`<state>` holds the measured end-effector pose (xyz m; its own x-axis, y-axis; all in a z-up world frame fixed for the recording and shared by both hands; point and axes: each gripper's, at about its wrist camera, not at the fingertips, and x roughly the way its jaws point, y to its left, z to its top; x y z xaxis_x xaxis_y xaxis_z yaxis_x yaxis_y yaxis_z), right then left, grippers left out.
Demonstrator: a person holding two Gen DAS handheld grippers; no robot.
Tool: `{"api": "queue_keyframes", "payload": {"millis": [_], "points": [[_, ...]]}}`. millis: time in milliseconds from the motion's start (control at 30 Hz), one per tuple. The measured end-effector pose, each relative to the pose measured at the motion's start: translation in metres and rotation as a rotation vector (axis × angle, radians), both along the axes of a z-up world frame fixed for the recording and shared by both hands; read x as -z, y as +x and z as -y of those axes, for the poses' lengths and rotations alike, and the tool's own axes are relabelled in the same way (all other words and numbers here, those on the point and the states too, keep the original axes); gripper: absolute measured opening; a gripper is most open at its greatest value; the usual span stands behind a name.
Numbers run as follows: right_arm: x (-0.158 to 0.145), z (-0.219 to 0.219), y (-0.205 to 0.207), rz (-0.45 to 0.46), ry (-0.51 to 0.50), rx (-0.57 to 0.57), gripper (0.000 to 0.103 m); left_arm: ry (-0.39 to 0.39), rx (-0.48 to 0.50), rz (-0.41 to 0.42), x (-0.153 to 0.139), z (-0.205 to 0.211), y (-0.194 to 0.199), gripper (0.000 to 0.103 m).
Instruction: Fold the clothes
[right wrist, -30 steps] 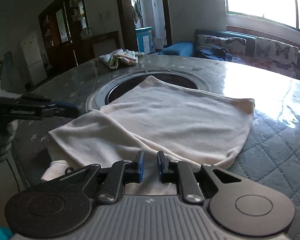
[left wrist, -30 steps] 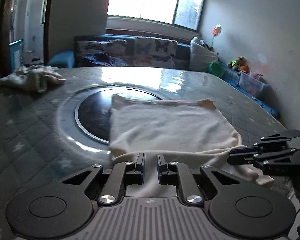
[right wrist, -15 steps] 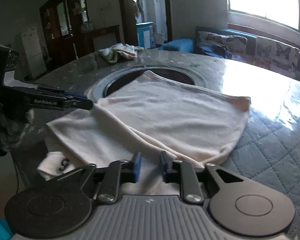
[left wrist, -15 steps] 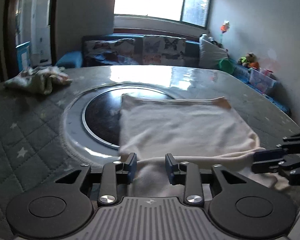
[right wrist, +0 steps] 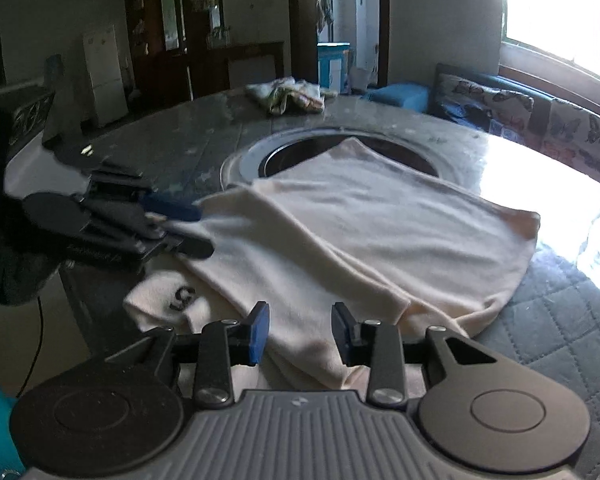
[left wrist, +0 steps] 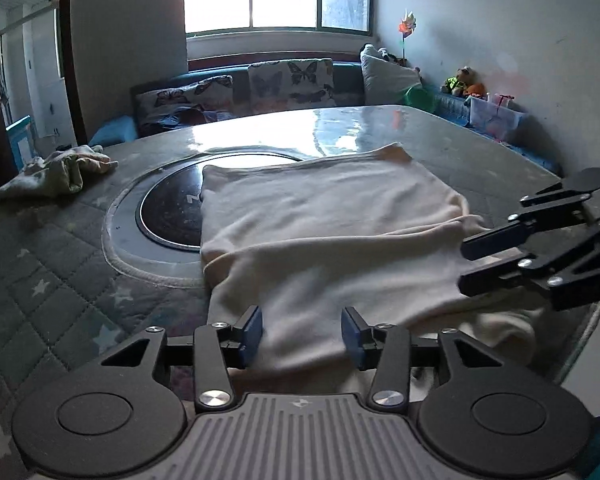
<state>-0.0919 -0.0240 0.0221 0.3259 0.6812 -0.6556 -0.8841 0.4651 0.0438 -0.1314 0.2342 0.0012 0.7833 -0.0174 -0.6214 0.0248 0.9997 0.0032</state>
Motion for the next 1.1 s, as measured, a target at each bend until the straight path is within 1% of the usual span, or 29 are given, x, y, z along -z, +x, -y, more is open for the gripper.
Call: {"api": "queue_keyframes", "payload": {"millis": [100,200,367,433,533,567,700,767,800,833,867,900,933,1000,1100], "points": [[0.006,-0.004,0.001,-0.018,-0.026,-0.001,0.034,0.007,0.021,0.005,-0.006,0.003,-0.007,0.047],[0.003,-0.002,-0.002,-0.005,-0.024,-0.009,0.034,-0.021,0.06,0.01,-0.015,0.006,-0.021,0.05],[-0.008,0.008,-0.005,0.02,-0.025,-0.027,0.041,-0.022,0.102,-0.028,-0.021,0.018,-0.039,0.053],[-0.01,0.011,-0.008,0.035,-0.041,-0.036,0.042,-0.039,0.097,-0.056,-0.02,0.02,-0.042,0.053],[-0.012,0.016,-0.013,0.049,-0.059,-0.056,0.049,-0.07,0.084,-0.097,-0.018,0.022,-0.045,0.057],[-0.013,0.017,-0.015,0.055,-0.066,-0.064,0.05,-0.091,0.075,-0.11,-0.016,0.021,-0.044,0.059],[-0.014,0.022,-0.022,0.077,-0.09,-0.097,0.052,-0.136,0.055,-0.149,-0.009,0.025,-0.036,0.059],[-0.014,0.024,-0.025,0.089,-0.102,-0.107,0.053,-0.175,0.05,-0.18,-0.006,0.024,-0.03,0.056],[-0.014,0.026,-0.027,0.096,-0.109,-0.114,0.053,-0.178,0.049,-0.183,-0.005,0.025,-0.03,0.045],[-0.014,0.027,-0.028,0.105,-0.112,-0.12,0.054,-0.178,0.048,-0.184,-0.005,0.025,-0.029,0.039],[-0.015,0.028,-0.03,0.114,-0.116,-0.126,0.055,-0.179,0.047,-0.186,-0.005,0.026,-0.028,0.027],[-0.015,0.029,-0.032,0.126,-0.121,-0.135,0.057,-0.186,0.046,-0.181,-0.006,0.025,-0.028,0.02],[-0.015,0.031,-0.034,0.138,-0.127,-0.145,0.058,-0.193,0.044,-0.175,-0.007,0.024,-0.029,0.018],[-0.014,0.033,-0.039,0.167,-0.141,-0.171,0.059,-0.185,0.042,-0.145,-0.013,0.023,-0.028,0.013],[-0.011,0.033,-0.044,0.191,-0.157,-0.203,0.061,-0.186,0.043,-0.102,-0.023,0.021,-0.021,0.012]]}}
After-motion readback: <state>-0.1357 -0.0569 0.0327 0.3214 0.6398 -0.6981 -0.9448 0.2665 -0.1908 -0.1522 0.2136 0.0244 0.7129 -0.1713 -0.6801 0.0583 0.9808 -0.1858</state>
